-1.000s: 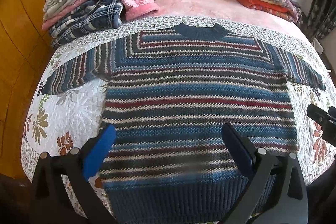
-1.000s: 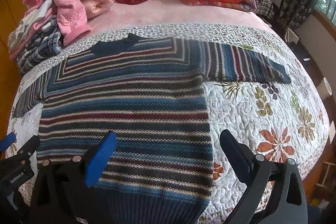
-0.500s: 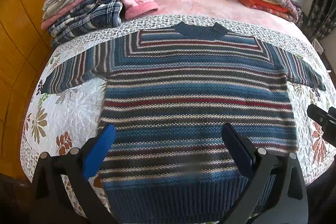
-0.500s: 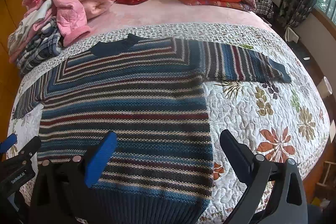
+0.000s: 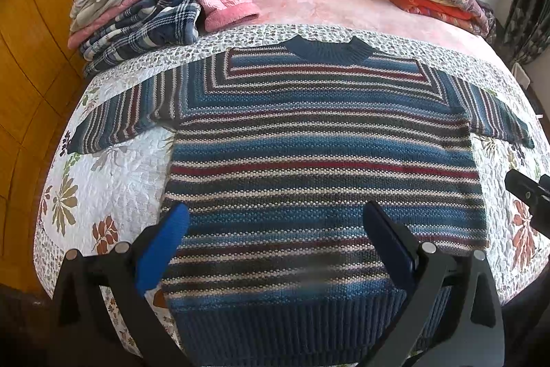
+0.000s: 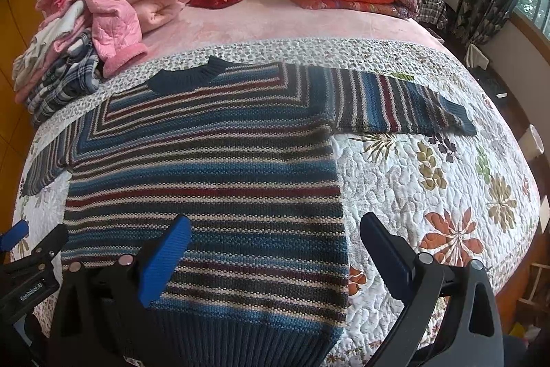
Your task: Fold small clothes
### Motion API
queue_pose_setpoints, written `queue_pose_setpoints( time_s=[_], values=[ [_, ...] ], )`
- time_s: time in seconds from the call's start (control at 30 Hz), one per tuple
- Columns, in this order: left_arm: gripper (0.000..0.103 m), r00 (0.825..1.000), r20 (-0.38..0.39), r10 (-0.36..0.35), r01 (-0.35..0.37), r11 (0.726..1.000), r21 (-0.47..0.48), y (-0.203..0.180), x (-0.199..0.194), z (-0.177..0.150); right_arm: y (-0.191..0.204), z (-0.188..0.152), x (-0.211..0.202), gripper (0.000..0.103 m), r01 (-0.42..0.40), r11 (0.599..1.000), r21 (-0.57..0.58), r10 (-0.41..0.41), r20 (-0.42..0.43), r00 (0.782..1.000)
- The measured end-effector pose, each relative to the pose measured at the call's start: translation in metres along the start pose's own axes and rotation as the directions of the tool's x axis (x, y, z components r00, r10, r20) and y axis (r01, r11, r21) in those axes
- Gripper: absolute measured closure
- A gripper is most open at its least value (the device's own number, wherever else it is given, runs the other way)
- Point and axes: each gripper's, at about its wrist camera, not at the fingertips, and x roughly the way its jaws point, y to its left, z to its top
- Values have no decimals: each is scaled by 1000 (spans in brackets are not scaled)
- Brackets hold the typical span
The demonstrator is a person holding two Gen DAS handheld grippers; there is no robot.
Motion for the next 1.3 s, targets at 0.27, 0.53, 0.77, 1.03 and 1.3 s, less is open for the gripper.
queue_pose_setpoints(
  time_s=[0.27,0.53,0.77,1.03,1.3],
  values=[
    [3,1000,3,2,-2,1000,4,1,1,-1,1,1,-2,4,2,1000,0,-2,5,1000],
    [3,1000,0,-1,1,1000,5,-1,2,-1,0,1,-2,4,0,1000,1,0,6,1000],
    [3,1000,-9,-24,24,1000,-5,-5,9,5,-13,14,1,4,-23,1000,21,23,3,1000],
    [3,1000,-1,-6,6,1000,-17,-22,26,35,-138,82,26,4,6,961,277,7,-48,999],
    [3,998,33,-47,44,996,81,-105,48,73,-333,124,102,4,136,856,498,-76,-140,987]
  ],
)
